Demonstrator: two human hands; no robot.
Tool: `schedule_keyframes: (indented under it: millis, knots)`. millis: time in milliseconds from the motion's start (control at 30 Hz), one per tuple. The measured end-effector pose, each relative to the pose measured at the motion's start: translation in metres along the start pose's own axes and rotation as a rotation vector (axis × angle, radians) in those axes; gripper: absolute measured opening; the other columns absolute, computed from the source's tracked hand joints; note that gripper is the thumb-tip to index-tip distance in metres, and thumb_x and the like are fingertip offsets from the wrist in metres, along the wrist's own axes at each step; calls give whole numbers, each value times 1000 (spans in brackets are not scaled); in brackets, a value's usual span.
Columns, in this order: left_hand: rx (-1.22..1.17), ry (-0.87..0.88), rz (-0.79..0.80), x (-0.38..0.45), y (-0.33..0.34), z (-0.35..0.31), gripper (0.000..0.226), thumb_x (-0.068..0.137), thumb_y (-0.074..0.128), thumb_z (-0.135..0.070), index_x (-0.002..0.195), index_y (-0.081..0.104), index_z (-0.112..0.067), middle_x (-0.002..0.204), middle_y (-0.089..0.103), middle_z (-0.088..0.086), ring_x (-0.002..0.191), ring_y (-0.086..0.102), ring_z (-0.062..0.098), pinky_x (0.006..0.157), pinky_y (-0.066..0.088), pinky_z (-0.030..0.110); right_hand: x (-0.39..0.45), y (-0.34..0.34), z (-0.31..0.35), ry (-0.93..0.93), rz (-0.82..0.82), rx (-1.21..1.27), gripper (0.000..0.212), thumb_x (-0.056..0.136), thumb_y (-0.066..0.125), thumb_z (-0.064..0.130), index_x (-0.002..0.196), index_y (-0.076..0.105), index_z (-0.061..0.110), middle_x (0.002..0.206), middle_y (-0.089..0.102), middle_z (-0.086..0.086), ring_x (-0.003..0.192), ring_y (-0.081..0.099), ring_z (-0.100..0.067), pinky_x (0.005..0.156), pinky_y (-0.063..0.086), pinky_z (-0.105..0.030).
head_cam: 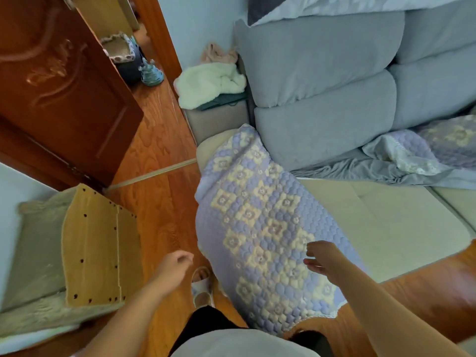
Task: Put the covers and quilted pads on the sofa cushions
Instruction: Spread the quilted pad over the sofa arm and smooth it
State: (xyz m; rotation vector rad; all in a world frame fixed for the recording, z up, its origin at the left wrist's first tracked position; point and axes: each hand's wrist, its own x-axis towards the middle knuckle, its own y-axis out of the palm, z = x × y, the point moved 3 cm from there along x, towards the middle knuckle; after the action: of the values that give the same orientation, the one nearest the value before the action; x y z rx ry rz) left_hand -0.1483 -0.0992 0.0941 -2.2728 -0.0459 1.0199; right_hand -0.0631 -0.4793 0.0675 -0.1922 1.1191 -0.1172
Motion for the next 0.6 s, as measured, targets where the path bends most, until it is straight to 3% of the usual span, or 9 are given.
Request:
schedule_keyframes:
  millis: [200,300,367,500,567,600]
  knots:
    - [59,77,225,135,-50,-19,14,102,53,-34,103,67,-34,112,69,-12,107,63,8,104,49,41,43,105,-3,116,-122,123,11,100,50,6,102,59,-1,79,57,-14,70,61,-23,61,49,-32]
    - [127,88,336,209,-70,-26,18,102,53,-36,115,64,-31,117,67,-8,111,61,12,105,48,42,51,167,-14,139,-142,97,32,98,54,11,128,56,1,86,59,-11,76,59,-24,70,53,-38]
    - [128,89,339,249,-77,-40,35,101,54,-39,133,57,-24,129,62,-3,118,57,17,108,46,44,48,197,-15,106,-162,20,44,99,56,18,141,46,9,92,59,-7,76,59,-22,76,55,-40]
    - [-113,-59,309,327,-75,-63,81,89,62,-60,155,30,-25,154,41,1,137,44,25,115,36,47,45,237,-9,-19,-269,-151,53,100,54,30,149,38,18,135,49,-6,69,64,-20,57,53,-31]
    - [-243,-148,369,358,-60,-63,97,72,72,-70,152,34,-30,151,47,-3,132,50,24,111,40,48,45,251,-14,-28,-251,-174,58,100,55,33,152,33,20,151,39,-6,60,60,-12,52,47,-23]
    - [-300,-170,388,372,-47,-60,93,70,77,-64,147,42,-26,143,55,-1,124,57,23,105,46,46,45,257,-16,-16,-240,-172,60,100,56,33,153,31,20,154,37,-5,60,59,-10,52,46,-23]
